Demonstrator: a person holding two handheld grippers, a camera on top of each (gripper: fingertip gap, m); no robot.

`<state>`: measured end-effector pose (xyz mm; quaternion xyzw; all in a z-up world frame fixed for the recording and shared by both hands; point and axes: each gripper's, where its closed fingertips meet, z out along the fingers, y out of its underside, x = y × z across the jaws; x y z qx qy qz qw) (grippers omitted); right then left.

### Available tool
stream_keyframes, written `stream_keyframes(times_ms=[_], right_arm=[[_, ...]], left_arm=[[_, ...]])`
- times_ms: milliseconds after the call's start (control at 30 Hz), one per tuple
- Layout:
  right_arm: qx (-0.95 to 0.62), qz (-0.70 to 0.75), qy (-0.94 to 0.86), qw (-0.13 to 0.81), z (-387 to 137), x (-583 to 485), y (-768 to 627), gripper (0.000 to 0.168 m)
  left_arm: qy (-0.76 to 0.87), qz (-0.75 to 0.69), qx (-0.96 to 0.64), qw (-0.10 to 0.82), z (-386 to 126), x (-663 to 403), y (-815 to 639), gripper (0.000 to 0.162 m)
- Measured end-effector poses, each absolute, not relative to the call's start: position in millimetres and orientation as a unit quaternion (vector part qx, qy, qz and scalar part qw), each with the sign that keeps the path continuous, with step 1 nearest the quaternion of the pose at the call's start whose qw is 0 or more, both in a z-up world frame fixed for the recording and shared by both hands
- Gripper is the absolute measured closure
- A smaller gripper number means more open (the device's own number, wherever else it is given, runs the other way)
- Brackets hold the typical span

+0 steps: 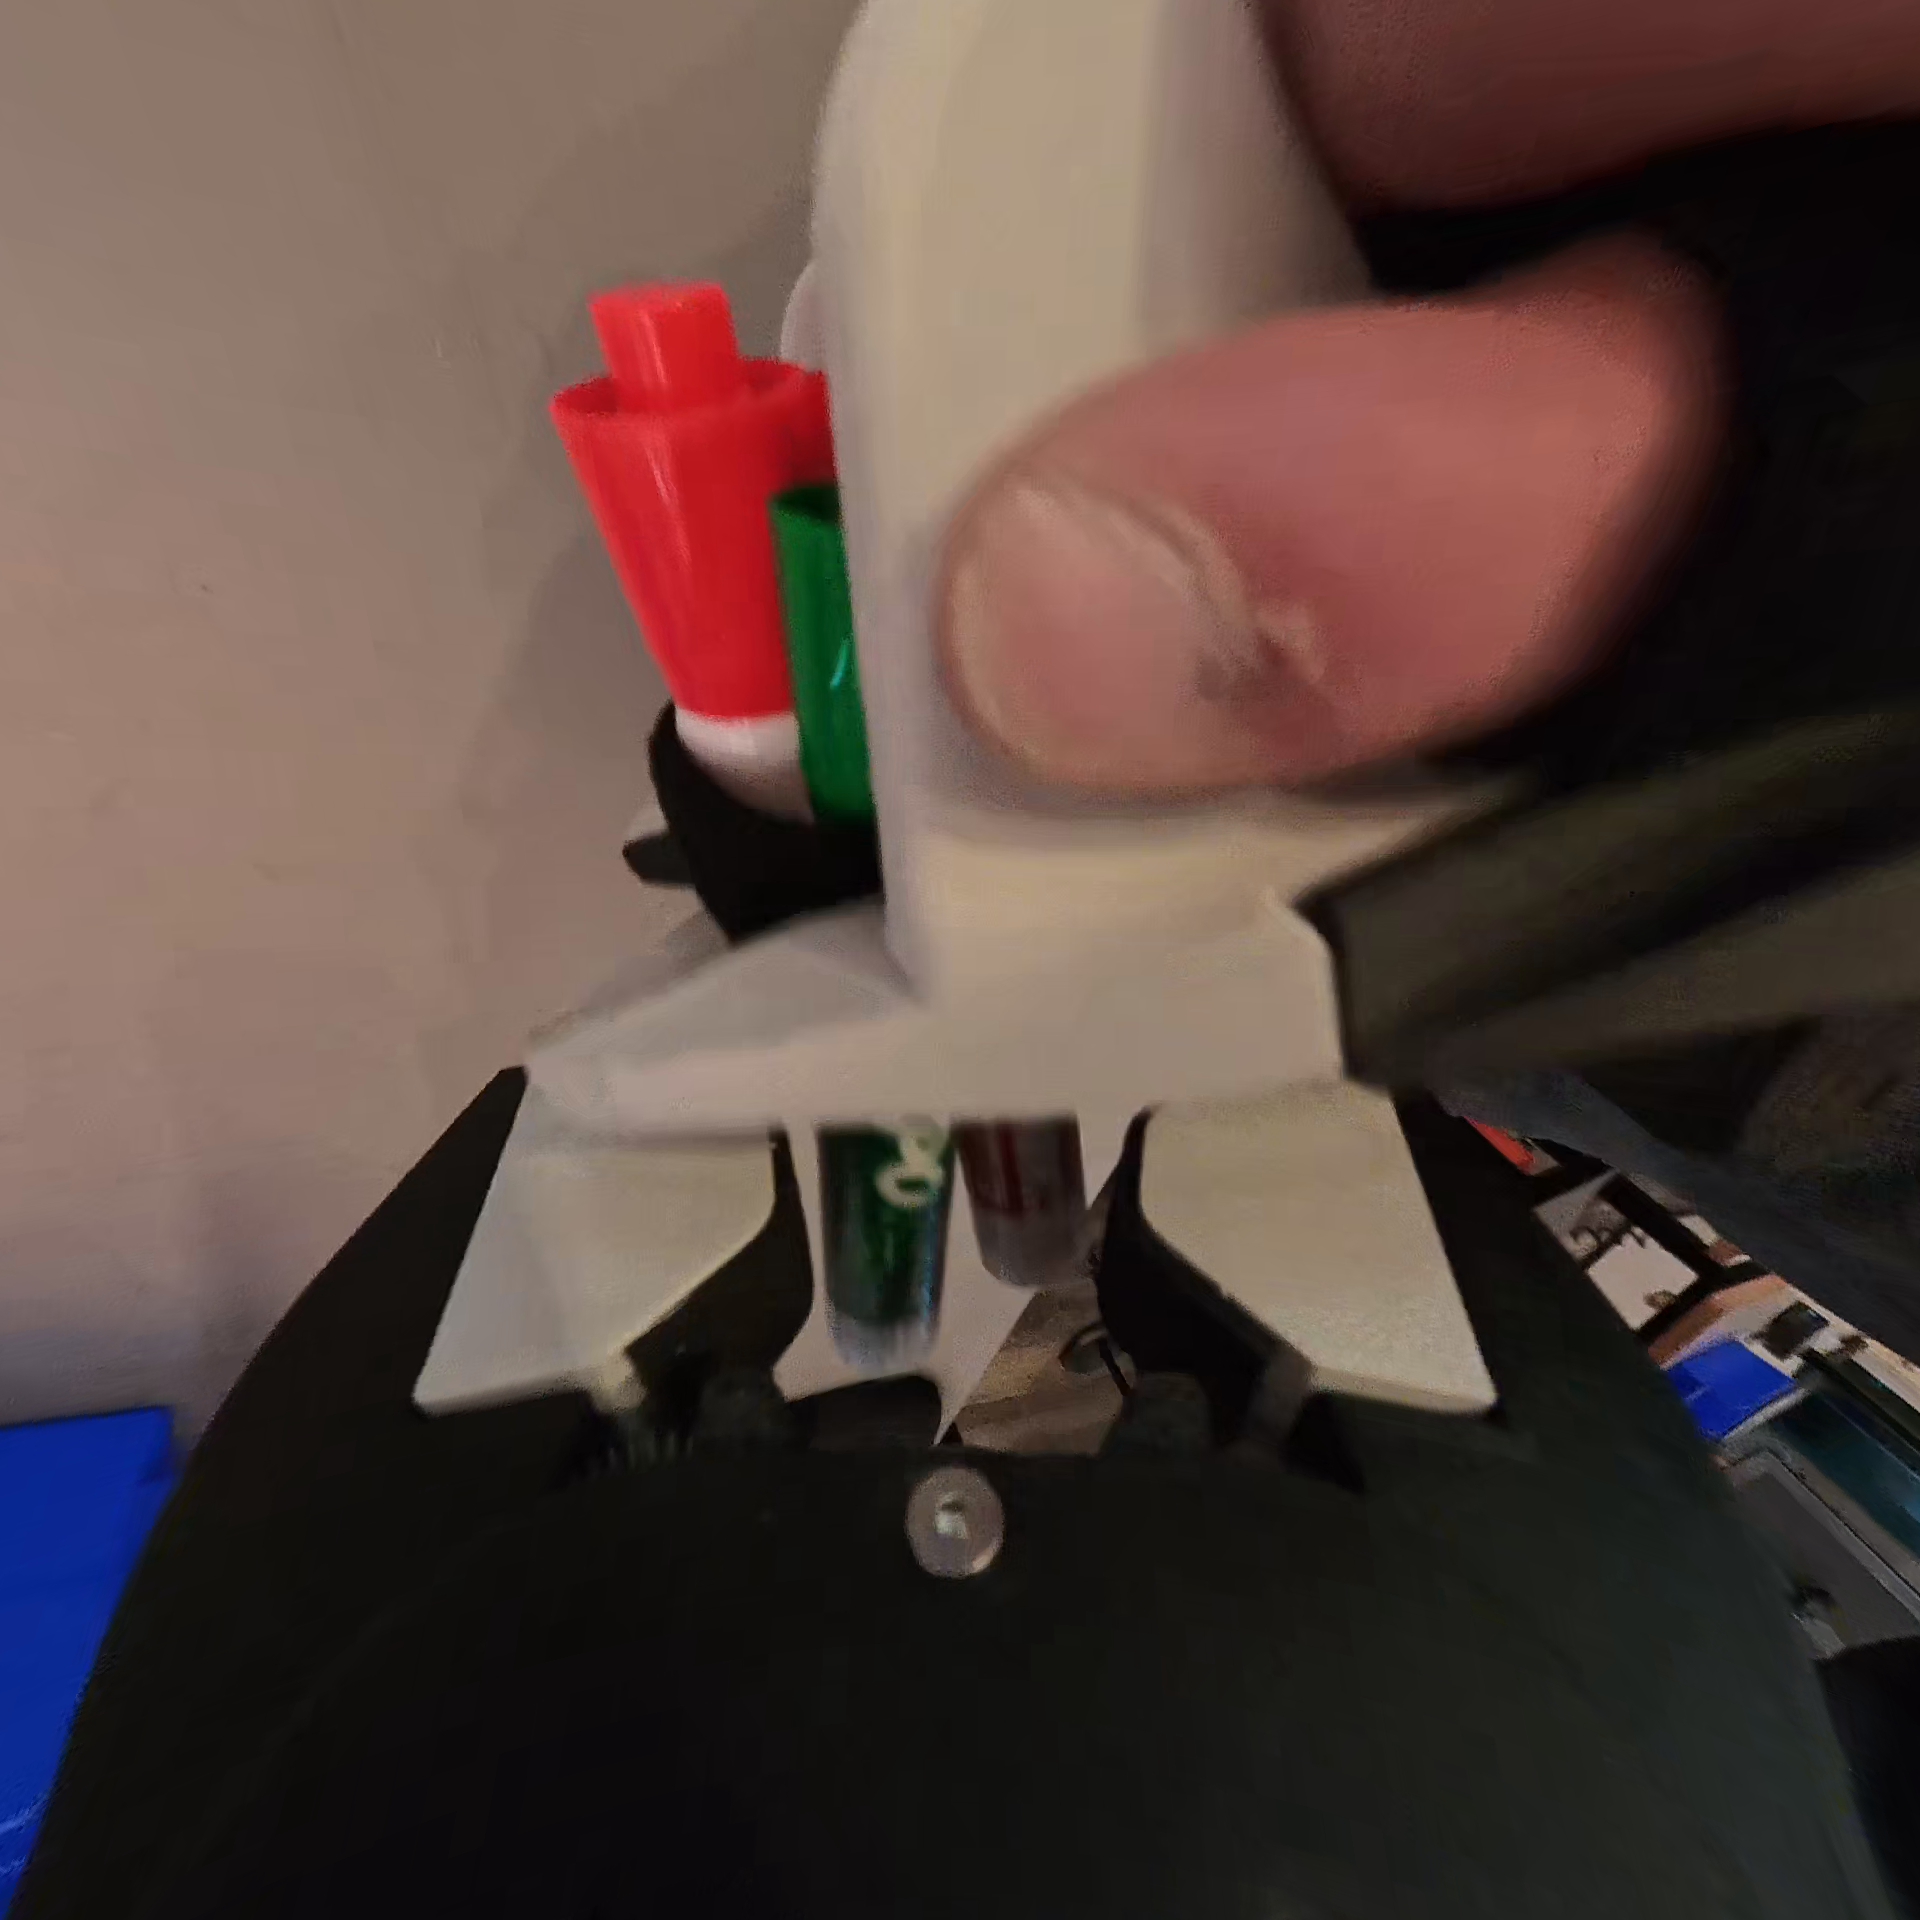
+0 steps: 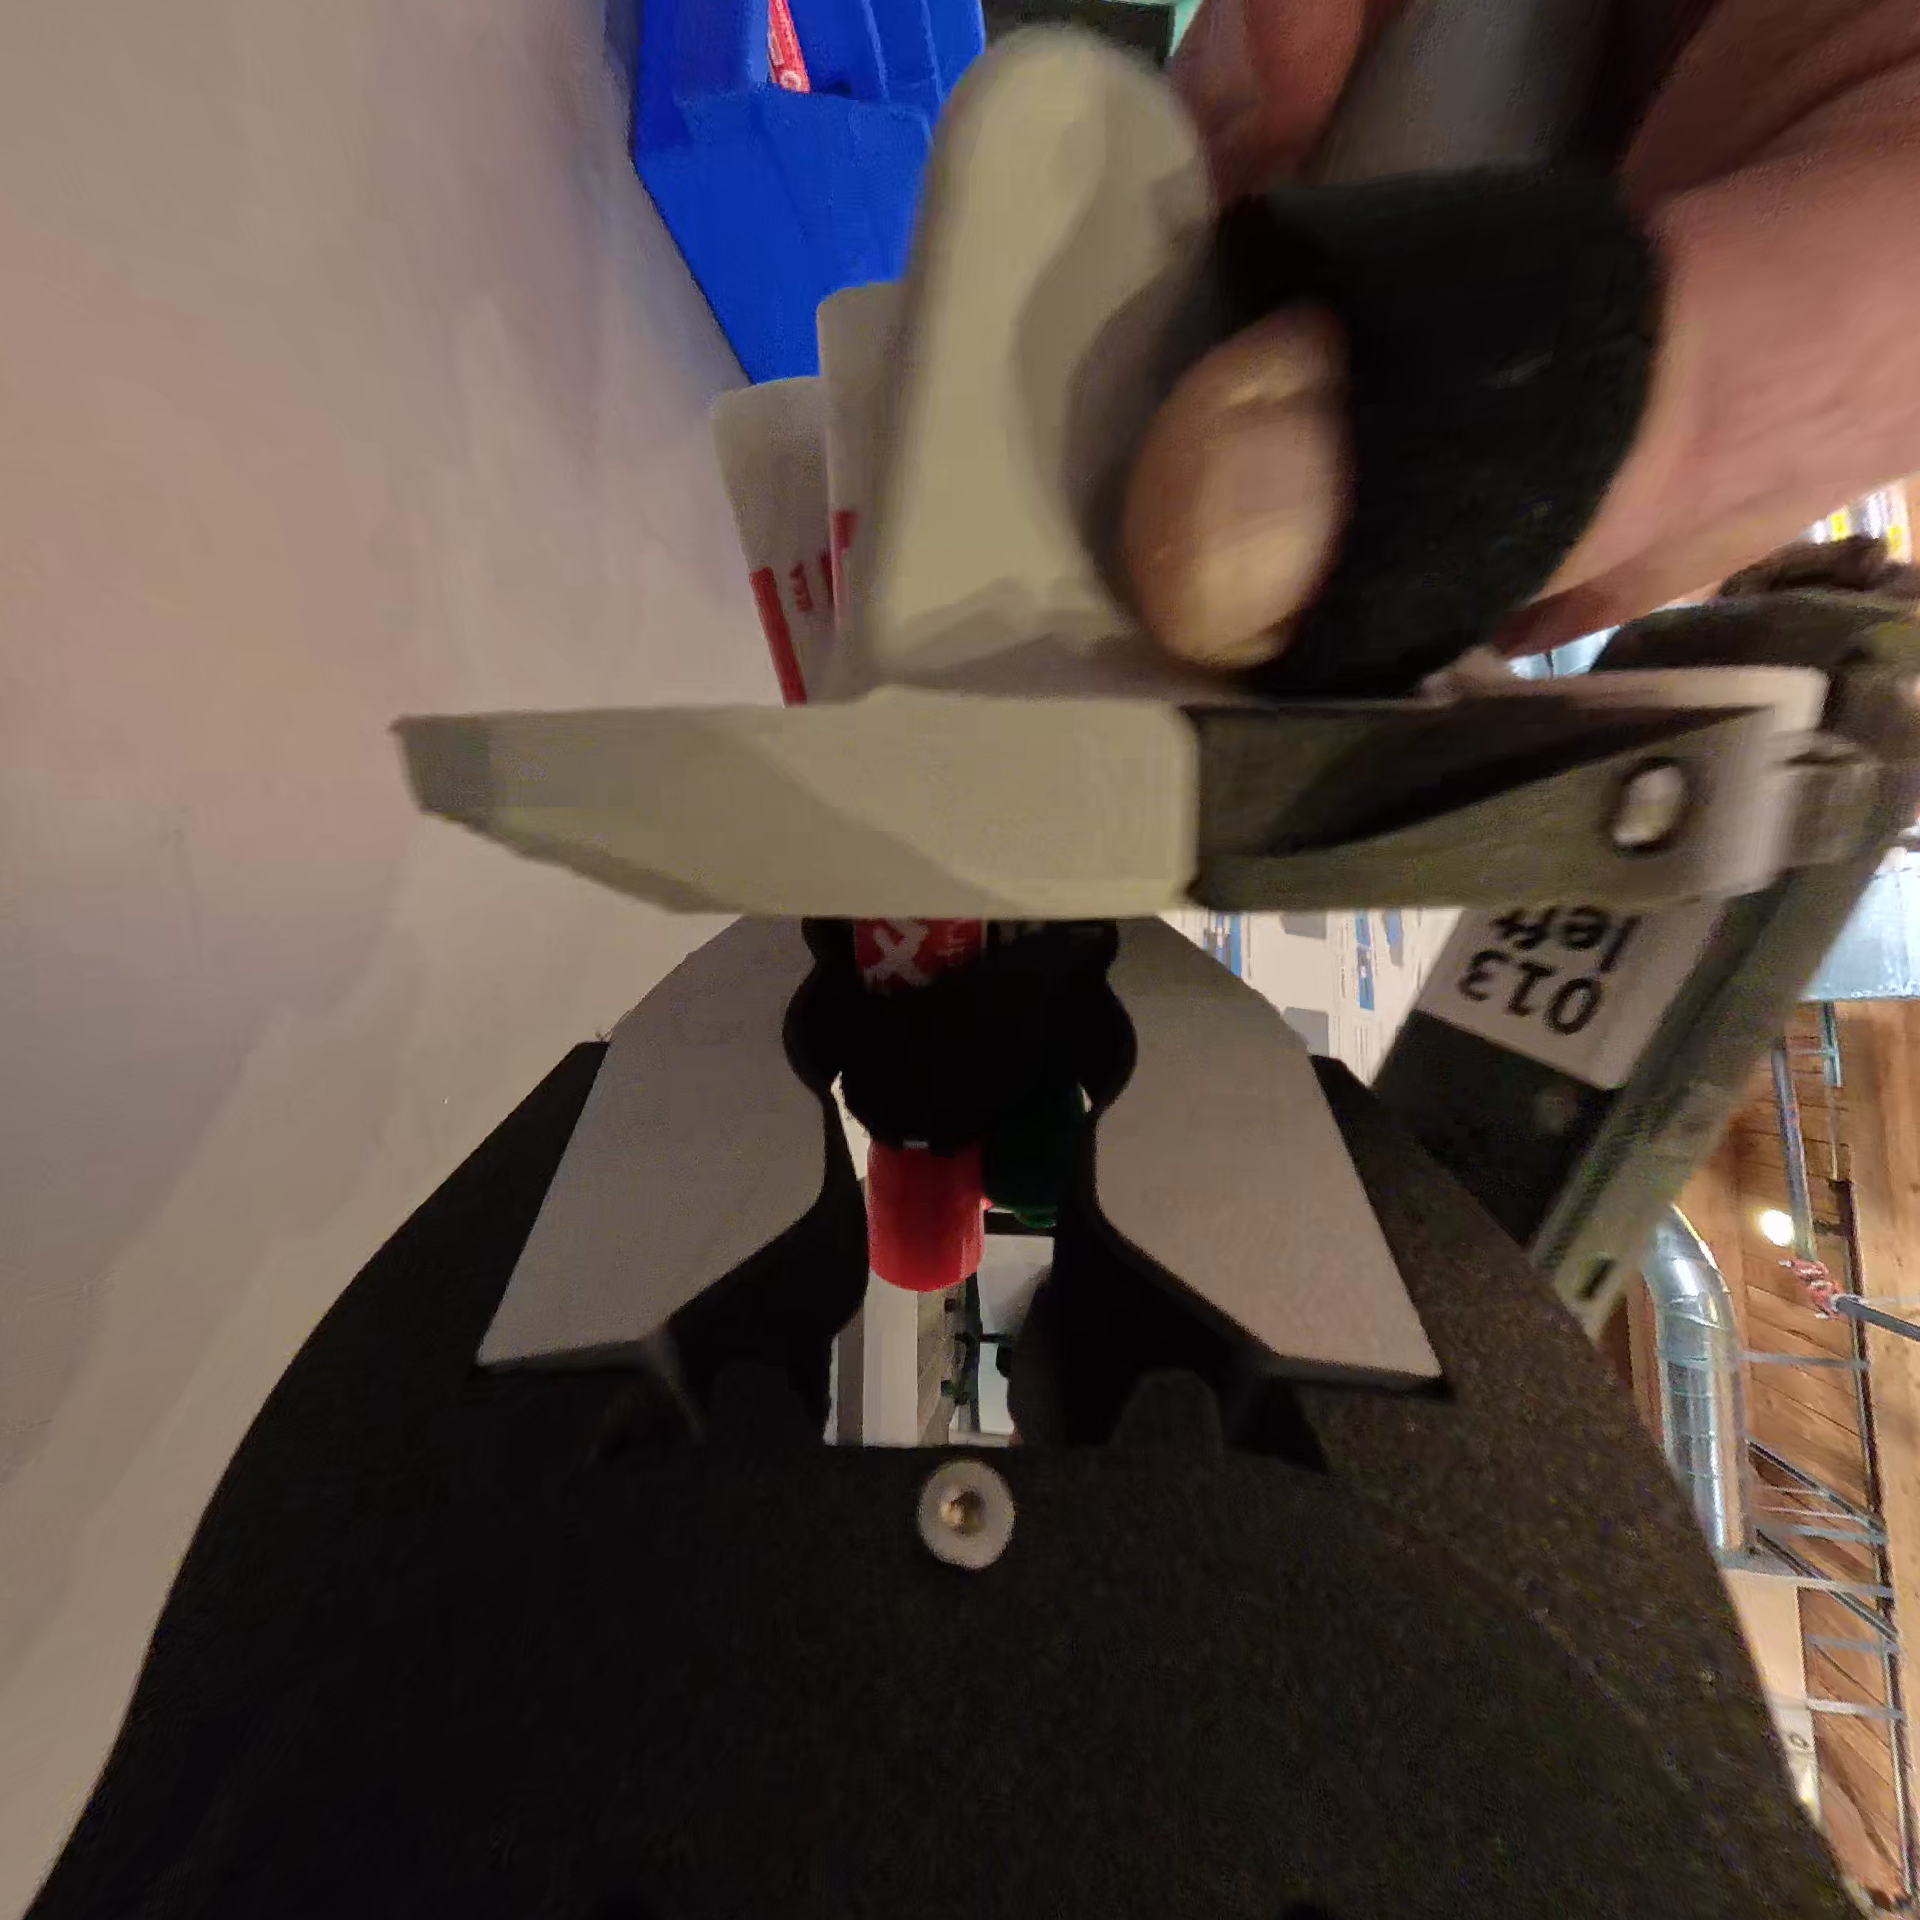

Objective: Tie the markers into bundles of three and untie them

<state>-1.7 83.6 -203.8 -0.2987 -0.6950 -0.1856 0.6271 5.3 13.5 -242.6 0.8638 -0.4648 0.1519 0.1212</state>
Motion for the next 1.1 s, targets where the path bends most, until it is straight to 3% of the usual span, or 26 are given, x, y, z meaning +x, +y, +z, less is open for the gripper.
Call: stream_keyframes(times_ms=[200, 467, 833, 967, 1100], right_arm=[[-0.322, -0.195, -0.683, 0.626, -201.8, 16.9, 100.0, 0.128], [-0.332, -0.191, -0.641, 0.664, -151.6, 72.0, 116.0, 0.128], [-0.478, -0.197, -0.625, 0.585, -106.3, 226.4, 231.0, 0.128], [-0.563, -0.149, -0.644, 0.496, -129.9, 275.7, 292.5, 0.126], [-0.627, -0.099, -0.664, 0.396, -168.8, 296.6, 338.1, 0.126]], left_arm=[[-0.485, 0.112, 0.867, 0.033, -213.8, -4.4, 29.7, 0.072], [-0.458, 0.110, 0.866, -0.165, -190.6, -29.3, 32.1, 0.055], [-0.397, 0.130, 0.886, -0.204, -278.8, -76.5, -9.5, 0.073], [-0.389, 0.133, 0.887, -0.210, -292.7, -81.6, -6.7, 0.083], [-0.390, 0.119, 0.891, -0.201, -312.0, -84.4, -1.0, 0.083]])
